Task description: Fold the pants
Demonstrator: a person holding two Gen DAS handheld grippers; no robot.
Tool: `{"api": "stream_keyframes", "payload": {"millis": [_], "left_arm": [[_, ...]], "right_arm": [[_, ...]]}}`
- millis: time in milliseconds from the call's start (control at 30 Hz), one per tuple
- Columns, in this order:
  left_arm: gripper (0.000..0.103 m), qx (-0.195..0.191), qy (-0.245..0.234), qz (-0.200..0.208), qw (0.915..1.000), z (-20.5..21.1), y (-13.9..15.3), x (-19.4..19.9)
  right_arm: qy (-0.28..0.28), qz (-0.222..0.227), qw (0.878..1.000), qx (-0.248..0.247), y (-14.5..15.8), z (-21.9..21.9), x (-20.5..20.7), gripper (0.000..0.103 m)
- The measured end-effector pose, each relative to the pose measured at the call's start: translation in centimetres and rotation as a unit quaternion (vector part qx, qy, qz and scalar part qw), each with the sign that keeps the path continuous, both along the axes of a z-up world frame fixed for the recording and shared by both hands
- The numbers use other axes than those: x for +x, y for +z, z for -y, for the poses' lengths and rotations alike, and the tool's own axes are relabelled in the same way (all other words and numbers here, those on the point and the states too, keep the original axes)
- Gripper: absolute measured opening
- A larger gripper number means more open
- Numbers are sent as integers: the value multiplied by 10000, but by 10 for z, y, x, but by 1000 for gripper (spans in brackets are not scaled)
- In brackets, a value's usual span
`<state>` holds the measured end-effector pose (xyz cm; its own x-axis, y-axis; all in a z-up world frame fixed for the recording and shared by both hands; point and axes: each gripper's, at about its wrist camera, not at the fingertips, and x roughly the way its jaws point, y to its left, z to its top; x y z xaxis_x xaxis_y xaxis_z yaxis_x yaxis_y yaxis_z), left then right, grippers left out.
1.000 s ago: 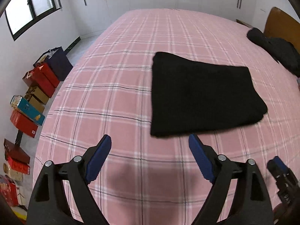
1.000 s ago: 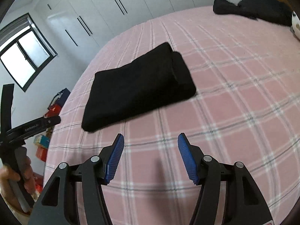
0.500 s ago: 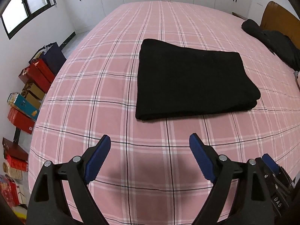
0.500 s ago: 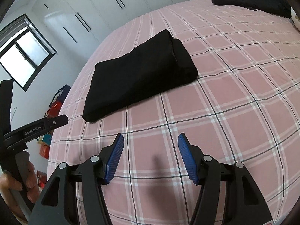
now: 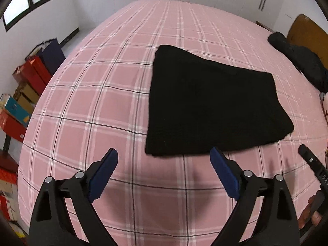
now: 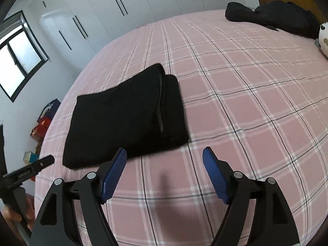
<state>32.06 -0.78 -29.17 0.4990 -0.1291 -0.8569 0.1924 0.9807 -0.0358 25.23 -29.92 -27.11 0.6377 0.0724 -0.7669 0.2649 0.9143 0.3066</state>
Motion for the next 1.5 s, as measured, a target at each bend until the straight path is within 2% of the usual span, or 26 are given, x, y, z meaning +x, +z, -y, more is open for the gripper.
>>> {"api": "stream_keyframes", "payload": {"millis": [200,267,367,400,533,800,1000,1500], "left_arm": [[90,75,-51,252,9996,9,9,-27],[92,68,-19,397,9992,9,19,-40],[94,76,-16,702,9975,8,33,-63],[98,76,-7,774,9970,8,35,-68],[98,111,-133,896,9958,10,34,-90],[98,218,-190,1000,9946,7,32,-113],[98,93,-124,961,9953,0,25,-125],[98,211,-174,1057,9940,3,25,-132]], "right_arm": [[53,-136,9993,-354,-6,-34,-23,75],[-21,-44,9994,-348,4,-42,-33,75],[-23,179,9975,-686,24,-62,-51,77],[-25,248,9966,-787,29,-68,-57,80],[-24,359,9924,-1179,36,-87,-76,80],[-84,371,9927,-1144,40,-95,-98,80],[-79,326,9933,-1110,38,-99,-104,80],[-47,280,9934,-1112,37,-108,-106,80]]}}
